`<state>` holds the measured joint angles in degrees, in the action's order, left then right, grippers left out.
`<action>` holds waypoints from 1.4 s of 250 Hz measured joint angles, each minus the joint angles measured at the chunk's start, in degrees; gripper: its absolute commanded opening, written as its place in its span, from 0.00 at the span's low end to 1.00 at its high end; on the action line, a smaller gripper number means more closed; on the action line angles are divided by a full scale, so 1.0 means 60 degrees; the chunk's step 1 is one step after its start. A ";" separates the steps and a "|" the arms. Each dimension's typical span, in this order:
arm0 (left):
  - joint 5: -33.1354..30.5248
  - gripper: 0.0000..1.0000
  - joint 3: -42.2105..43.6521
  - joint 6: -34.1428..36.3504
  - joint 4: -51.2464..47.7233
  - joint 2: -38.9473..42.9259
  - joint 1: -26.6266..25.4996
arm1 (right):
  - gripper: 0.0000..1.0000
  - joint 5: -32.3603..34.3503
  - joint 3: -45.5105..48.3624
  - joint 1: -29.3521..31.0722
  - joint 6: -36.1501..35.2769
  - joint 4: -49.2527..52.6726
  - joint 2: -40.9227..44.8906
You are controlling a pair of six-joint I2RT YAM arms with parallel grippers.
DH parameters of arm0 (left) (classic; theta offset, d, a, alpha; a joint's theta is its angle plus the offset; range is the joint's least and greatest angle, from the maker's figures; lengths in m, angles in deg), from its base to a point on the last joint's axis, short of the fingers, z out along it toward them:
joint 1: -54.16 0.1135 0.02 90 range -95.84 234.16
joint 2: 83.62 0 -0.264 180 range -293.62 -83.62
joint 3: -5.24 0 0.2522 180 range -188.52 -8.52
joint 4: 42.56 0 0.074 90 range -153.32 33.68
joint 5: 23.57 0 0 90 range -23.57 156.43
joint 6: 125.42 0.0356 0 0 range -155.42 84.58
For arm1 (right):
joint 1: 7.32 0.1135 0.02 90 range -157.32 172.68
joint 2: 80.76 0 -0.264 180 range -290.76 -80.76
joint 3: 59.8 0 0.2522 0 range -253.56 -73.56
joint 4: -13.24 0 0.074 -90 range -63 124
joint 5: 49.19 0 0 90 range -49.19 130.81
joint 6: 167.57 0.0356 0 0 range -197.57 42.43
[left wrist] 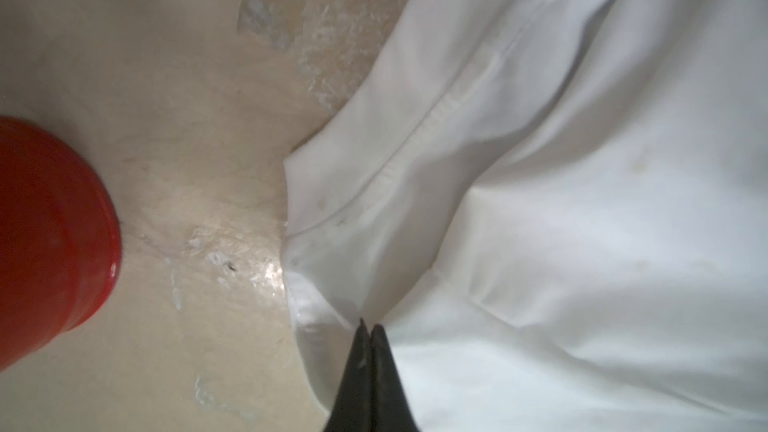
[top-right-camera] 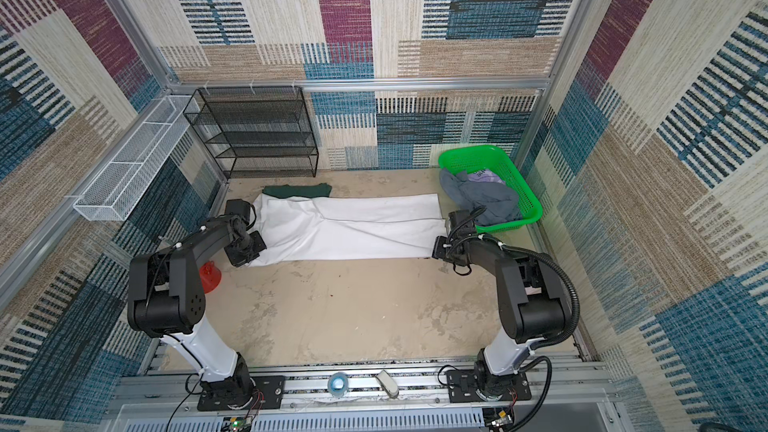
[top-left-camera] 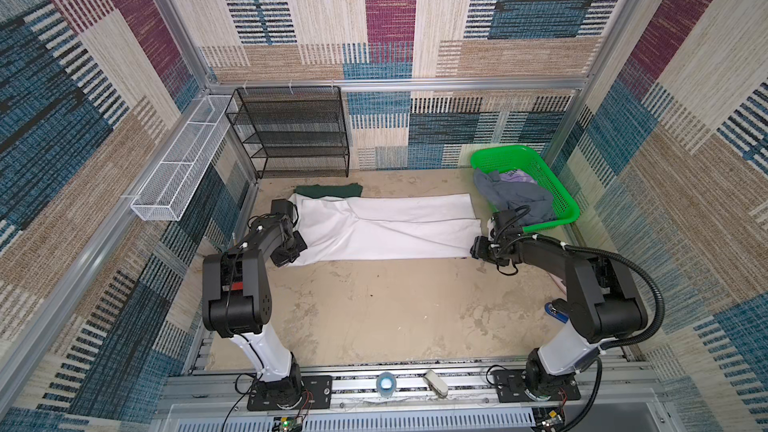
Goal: Fold and stack the t-shirts
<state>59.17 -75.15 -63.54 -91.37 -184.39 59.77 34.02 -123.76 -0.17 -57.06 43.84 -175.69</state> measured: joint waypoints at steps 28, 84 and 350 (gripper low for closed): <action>-0.0331 0.00 0.0000 -0.0080 -0.0146 0.0386 0.0022 | 0.59 -0.0066 0.0095 -0.0106 -0.0073 -0.0594 -0.0149; -0.1049 0.00 0.0000 -0.0280 -0.0346 0.0933 0.0211 | 0.59 -0.0193 0.0208 -0.0335 -0.0149 -0.1126 -0.0229; -0.0455 0.00 0.0204 -0.0055 -0.0714 0.1308 0.0248 | 0.49 -0.0284 0.0197 -0.0612 -0.0208 -0.0900 -0.0222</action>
<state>56.43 -73.92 -63.87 -95.66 -176.55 61.25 32.32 -122.58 -3.84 -58.30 38.44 -177.03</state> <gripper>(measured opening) 0.073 0.488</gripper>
